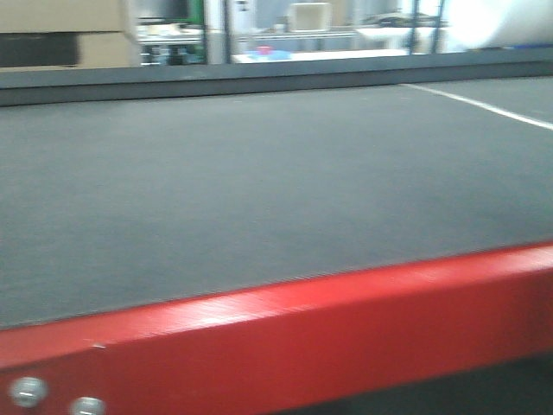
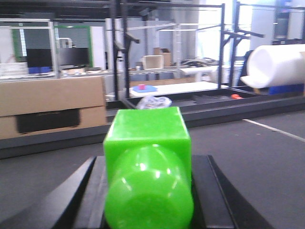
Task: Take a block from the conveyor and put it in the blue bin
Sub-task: 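Drive the base away from the conveyor holding both blocks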
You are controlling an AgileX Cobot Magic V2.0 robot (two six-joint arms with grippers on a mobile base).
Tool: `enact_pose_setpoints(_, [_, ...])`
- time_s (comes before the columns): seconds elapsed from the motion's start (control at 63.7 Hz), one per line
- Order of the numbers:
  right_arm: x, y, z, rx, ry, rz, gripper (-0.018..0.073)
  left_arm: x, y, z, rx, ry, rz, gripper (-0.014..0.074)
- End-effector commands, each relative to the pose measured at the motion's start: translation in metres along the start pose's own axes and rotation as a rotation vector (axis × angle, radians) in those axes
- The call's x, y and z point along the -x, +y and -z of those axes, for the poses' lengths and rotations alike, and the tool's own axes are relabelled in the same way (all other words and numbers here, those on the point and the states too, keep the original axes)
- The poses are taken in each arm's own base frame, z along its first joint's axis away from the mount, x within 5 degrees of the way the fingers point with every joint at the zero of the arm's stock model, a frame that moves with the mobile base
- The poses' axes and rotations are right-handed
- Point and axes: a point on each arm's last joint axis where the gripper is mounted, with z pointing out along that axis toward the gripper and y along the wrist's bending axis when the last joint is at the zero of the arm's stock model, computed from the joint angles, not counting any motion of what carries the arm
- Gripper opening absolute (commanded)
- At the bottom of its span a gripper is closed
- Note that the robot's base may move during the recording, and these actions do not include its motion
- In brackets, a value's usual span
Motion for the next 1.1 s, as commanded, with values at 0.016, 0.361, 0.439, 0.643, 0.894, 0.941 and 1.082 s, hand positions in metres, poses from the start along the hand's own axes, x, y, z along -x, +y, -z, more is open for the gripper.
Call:
enact_pose_setpoints(0.016, [0.0038,-0.0003,0.0022,-0.003,-0.028,0.007,-0.0162,0.0009,0.0001,0.0005,0.002,-0.014,0.008,-0.0111])
enact_pose_setpoints(0.361, [0.0038,-0.0003,0.0022,-0.003,-0.028,0.007,-0.0162,0.0009,0.0001,0.0005,0.002,-0.014,0.008,-0.0111])
enact_pose_setpoints(0.439, [0.0038,-0.0003,0.0022,-0.003,-0.028,0.007,-0.0162,0.0009,0.0001,0.0005,0.002,-0.014,0.008,-0.0111])
enact_pose_setpoints(0.643, [0.0038,-0.0003,0.0022,-0.003,-0.028,0.007,-0.0162,0.0009,0.0001,0.0005,0.002,-0.014,0.008,-0.0111])
enact_pose_setpoints(0.894, [0.0038,-0.0003,0.0022,-0.003,-0.028,0.007,-0.0162,0.0009,0.0001,0.0005,0.002,-0.014,0.008,-0.0111])
enact_pose_setpoints(0.941, [0.0038,-0.0003,0.0022,-0.003,-0.028,0.007,-0.0162,0.0009,0.0001,0.0005,0.002,-0.014,0.008,-0.0111])
enact_pose_setpoints(1.082, [0.0038,-0.0003,0.0022,-0.003,-0.028,0.007,-0.0162,0.0009,0.0001,0.0005,0.002,-0.014,0.008,-0.0111])
